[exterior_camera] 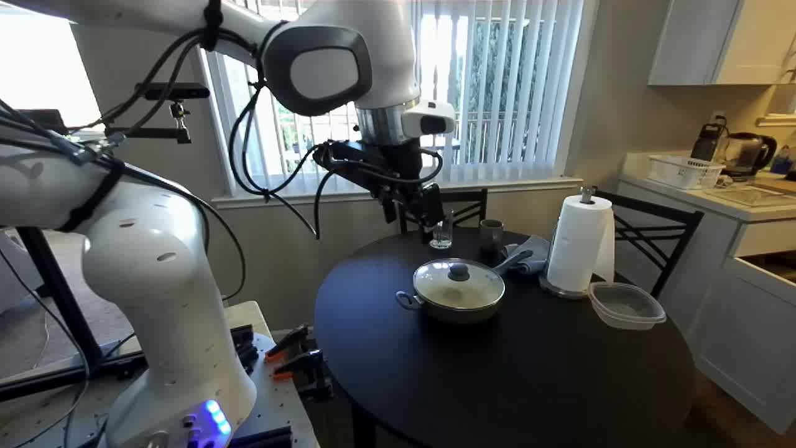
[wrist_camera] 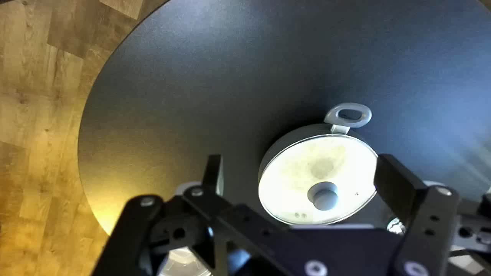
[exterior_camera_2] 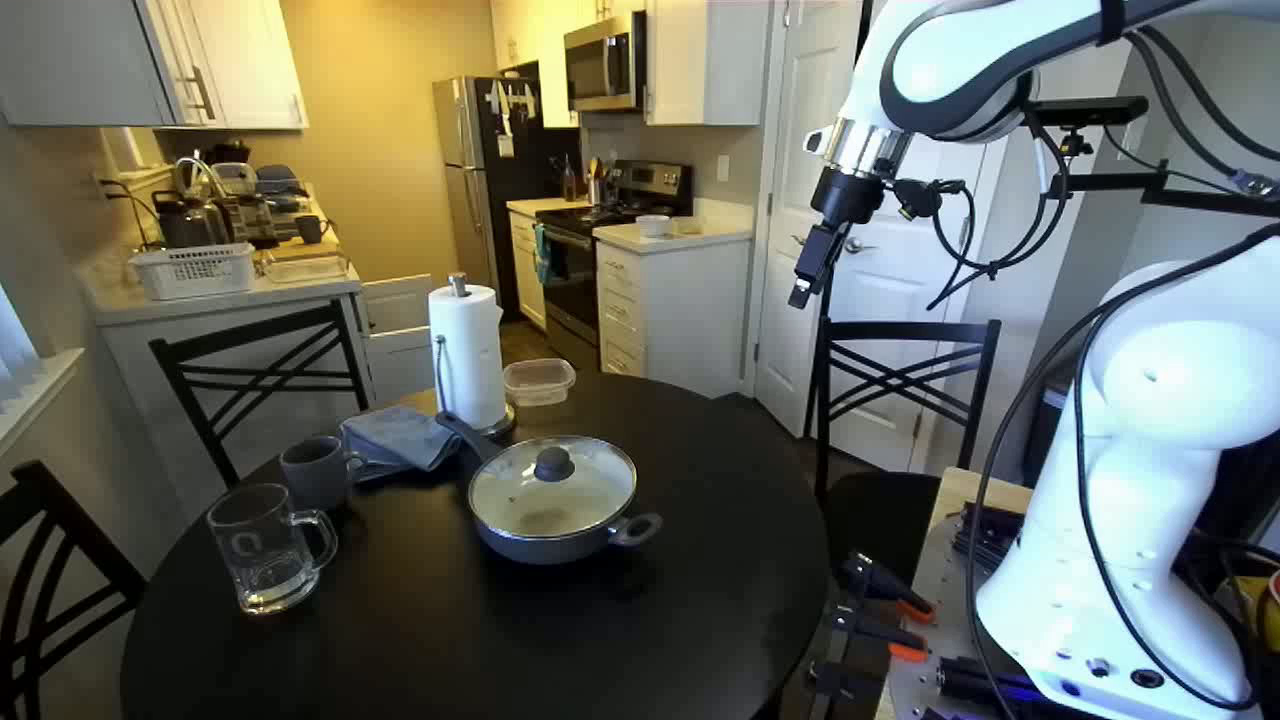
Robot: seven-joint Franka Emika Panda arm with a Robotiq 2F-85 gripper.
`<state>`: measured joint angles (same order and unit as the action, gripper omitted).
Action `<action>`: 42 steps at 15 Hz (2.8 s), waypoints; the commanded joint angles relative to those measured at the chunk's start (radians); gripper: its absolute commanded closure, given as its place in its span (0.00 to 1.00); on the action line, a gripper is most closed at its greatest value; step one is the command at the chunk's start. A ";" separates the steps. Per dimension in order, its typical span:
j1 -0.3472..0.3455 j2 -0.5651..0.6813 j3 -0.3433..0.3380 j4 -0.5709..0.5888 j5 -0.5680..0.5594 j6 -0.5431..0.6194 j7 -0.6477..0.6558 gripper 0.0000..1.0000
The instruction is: Remove the lid from the pan and put it on the table
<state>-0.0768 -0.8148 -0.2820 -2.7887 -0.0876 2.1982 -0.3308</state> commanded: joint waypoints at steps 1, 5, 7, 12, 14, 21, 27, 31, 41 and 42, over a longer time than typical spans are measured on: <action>-0.009 0.002 0.010 0.000 0.010 -0.003 -0.007 0.00; -0.009 0.004 0.010 -0.001 0.010 -0.003 -0.007 0.00; 0.015 0.035 0.018 0.017 0.018 0.021 -0.010 0.00; 0.245 0.299 0.047 0.149 0.037 0.158 -0.070 0.00; 0.327 0.408 0.033 0.215 0.027 0.169 -0.095 0.00; 0.496 0.842 -0.027 0.526 0.152 0.152 -0.291 0.00; 0.277 0.980 0.229 0.645 0.176 0.154 -0.295 0.00; 0.266 1.003 0.236 0.671 0.174 0.151 -0.294 0.00; 0.197 1.147 0.308 0.688 0.136 0.414 0.026 0.00; 0.196 1.163 0.313 0.694 0.131 0.433 0.065 0.00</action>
<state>0.1449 0.2985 -0.0024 -2.1178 0.0651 2.5642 -0.3821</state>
